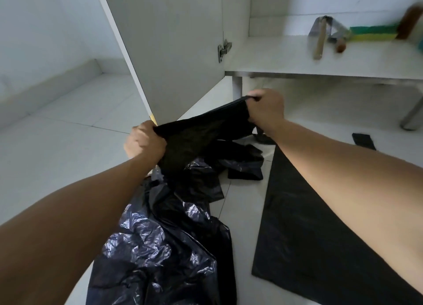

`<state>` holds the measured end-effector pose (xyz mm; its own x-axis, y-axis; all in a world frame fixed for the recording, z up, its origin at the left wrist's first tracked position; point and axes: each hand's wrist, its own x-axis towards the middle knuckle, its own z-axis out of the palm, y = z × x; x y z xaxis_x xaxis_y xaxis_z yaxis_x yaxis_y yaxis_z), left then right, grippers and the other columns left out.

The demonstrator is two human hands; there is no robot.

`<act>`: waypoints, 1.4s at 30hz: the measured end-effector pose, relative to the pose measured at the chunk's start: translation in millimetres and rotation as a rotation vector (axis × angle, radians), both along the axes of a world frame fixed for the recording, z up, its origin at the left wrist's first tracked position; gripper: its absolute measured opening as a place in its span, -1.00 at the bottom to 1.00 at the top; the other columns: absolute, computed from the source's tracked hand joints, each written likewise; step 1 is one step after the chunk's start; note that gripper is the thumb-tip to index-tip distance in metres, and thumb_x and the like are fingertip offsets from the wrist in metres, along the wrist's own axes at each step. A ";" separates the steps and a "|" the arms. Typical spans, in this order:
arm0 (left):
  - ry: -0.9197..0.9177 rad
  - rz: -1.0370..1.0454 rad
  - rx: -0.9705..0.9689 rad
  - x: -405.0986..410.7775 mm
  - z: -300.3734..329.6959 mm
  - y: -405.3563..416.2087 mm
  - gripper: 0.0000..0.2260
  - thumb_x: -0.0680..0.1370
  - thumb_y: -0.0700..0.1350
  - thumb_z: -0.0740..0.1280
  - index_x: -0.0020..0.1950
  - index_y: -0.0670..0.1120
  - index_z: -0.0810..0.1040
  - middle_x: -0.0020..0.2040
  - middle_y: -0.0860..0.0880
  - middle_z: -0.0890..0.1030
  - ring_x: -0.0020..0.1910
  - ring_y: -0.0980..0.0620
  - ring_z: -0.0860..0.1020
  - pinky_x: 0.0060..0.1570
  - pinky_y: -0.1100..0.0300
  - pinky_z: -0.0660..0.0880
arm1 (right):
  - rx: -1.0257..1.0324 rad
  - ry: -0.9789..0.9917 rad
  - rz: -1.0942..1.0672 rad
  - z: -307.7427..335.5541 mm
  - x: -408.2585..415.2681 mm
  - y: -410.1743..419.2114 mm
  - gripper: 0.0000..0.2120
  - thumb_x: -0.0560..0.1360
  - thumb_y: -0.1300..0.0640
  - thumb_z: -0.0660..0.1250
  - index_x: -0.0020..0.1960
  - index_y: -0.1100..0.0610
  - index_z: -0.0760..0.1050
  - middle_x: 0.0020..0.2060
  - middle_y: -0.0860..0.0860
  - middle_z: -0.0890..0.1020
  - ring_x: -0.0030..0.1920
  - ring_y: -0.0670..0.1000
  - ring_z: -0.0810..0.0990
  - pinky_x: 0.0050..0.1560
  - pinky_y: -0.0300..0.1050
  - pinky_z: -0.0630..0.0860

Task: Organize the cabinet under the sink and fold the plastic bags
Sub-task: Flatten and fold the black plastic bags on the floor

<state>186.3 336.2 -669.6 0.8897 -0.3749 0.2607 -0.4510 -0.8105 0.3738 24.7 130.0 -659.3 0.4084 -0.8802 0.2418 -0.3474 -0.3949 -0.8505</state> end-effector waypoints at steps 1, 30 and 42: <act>-0.014 0.015 -0.067 -2.6 3.9 -0.8 -0.73 0.44 -0.30 0.24 0.09 -0.10 0.56 -0.04 -0.18 0.59 -0.09 -0.22 0.54 -0.11 0.07 0.43 | 0.133 -0.091 0.010 6.4 0.1 -1.4 -0.81 0.45 0.22 0.31 -0.07 0.02 0.66 -0.12 0.00 0.66 -0.10 0.02 0.64 -0.04 0.00 0.65; -0.124 -1.056 -0.197 -232.2 -74.0 -80.3 -0.78 0.39 -0.14 0.35 -0.01 -0.04 0.70 -0.11 0.03 0.58 -0.07 0.00 0.52 -0.06 0.15 0.43 | 0.818 -0.330 -0.311 -20.0 -239.8 -74.4 -0.52 0.50 0.14 0.43 0.37 0.12 0.37 -0.05 0.12 0.56 -0.19 0.12 0.63 -0.19 0.11 0.64; -0.107 -0.993 -0.034 -270.2 -113.3 -128.5 -0.61 0.24 -0.17 0.48 0.06 -0.07 0.63 -0.01 -0.04 0.55 -0.02 -0.11 0.54 -0.06 0.02 0.50 | 1.063 -0.218 -0.269 -77.9 -260.6 -42.5 -0.85 0.52 0.47 0.28 0.03 0.29 0.50 0.01 0.25 0.62 0.01 0.26 0.65 -0.08 0.18 0.64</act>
